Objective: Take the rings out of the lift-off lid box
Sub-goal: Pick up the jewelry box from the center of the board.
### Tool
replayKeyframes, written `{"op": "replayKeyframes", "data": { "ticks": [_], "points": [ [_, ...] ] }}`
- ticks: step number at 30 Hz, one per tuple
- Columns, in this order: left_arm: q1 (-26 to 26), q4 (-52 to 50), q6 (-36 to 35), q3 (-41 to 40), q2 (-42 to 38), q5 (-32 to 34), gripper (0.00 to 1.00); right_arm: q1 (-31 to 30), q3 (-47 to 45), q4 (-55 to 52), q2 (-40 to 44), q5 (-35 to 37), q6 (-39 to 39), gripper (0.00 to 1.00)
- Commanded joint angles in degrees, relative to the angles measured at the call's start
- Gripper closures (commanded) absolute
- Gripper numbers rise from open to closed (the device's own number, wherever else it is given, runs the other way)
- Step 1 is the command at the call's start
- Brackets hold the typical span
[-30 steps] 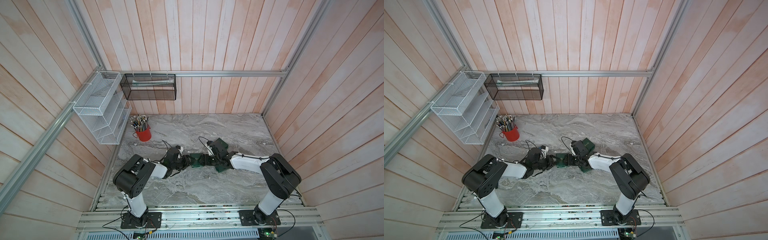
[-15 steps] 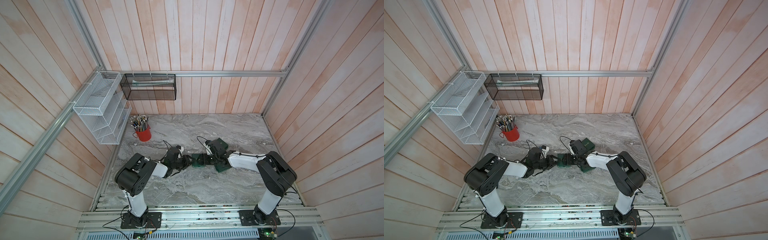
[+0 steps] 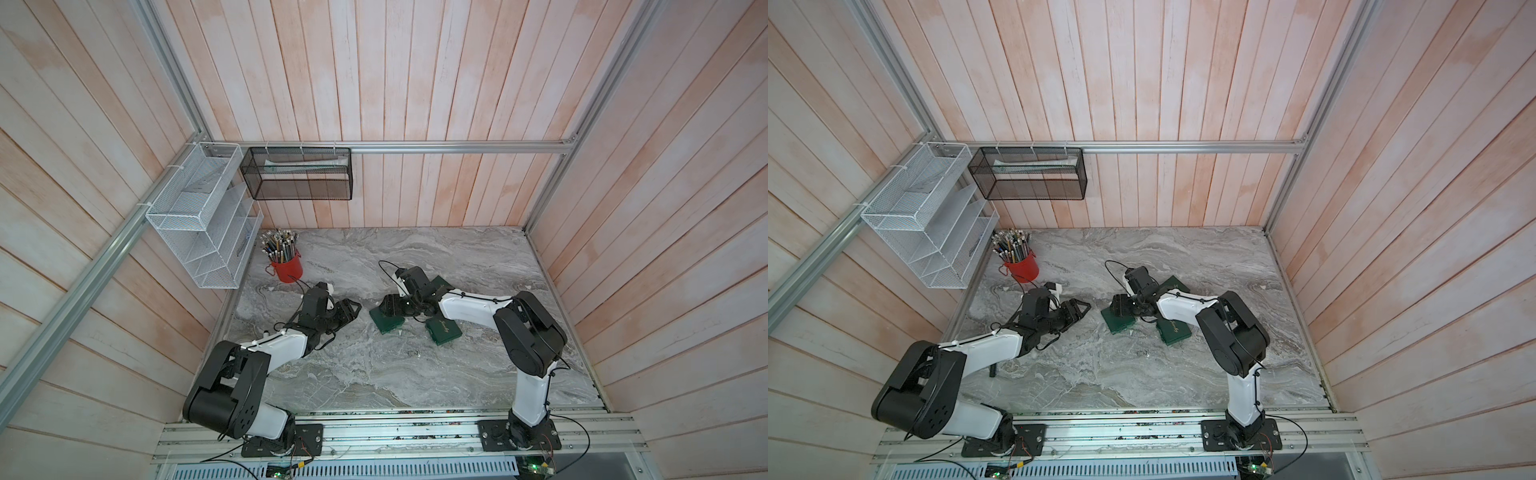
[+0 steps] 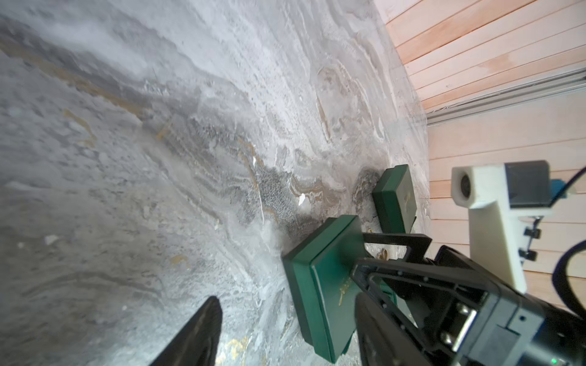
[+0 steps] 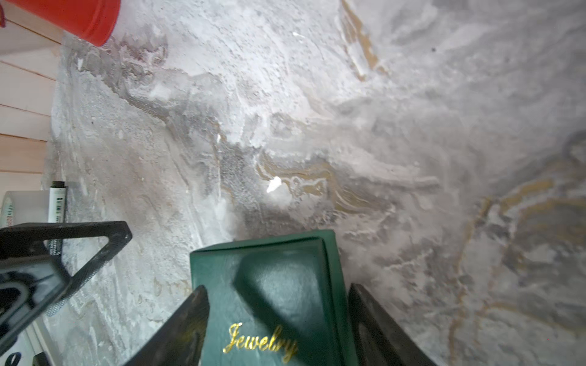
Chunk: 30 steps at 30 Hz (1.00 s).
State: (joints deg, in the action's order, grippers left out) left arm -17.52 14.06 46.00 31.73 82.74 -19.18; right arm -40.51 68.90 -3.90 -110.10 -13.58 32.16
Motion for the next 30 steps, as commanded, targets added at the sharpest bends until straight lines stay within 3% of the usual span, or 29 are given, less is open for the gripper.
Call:
{"op": "replayKeyframes", "data": {
  "ticks": [1,7,14,24,30],
  "points": [
    [0.45,-3.13,-3.74,0.4,-1.48,3.08,0.29,1.74,2.02,-3.5,1.02,0.5,-1.81,0.22],
    [0.3,-2.6,-6.47,1.71,-0.74,1.1,0.01,10.04,3.2,-10.6,5.94,14.3,-13.18,0.11],
    [-1.24,-1.18,-6.72,2.42,-1.25,-0.93,0.0,17.79,5.49,-13.05,2.76,24.08,-30.83,0.04],
    [-2.68,-0.44,-6.36,4.53,1.37,-2.07,0.0,20.74,3.02,-8.67,1.7,15.65,-37.21,0.02],
    [-2.82,0.69,-5.88,4.62,2.55,-2.37,0.0,20.66,2.35,-9.5,1.52,14.68,-37.79,0.02]
  ]
}}
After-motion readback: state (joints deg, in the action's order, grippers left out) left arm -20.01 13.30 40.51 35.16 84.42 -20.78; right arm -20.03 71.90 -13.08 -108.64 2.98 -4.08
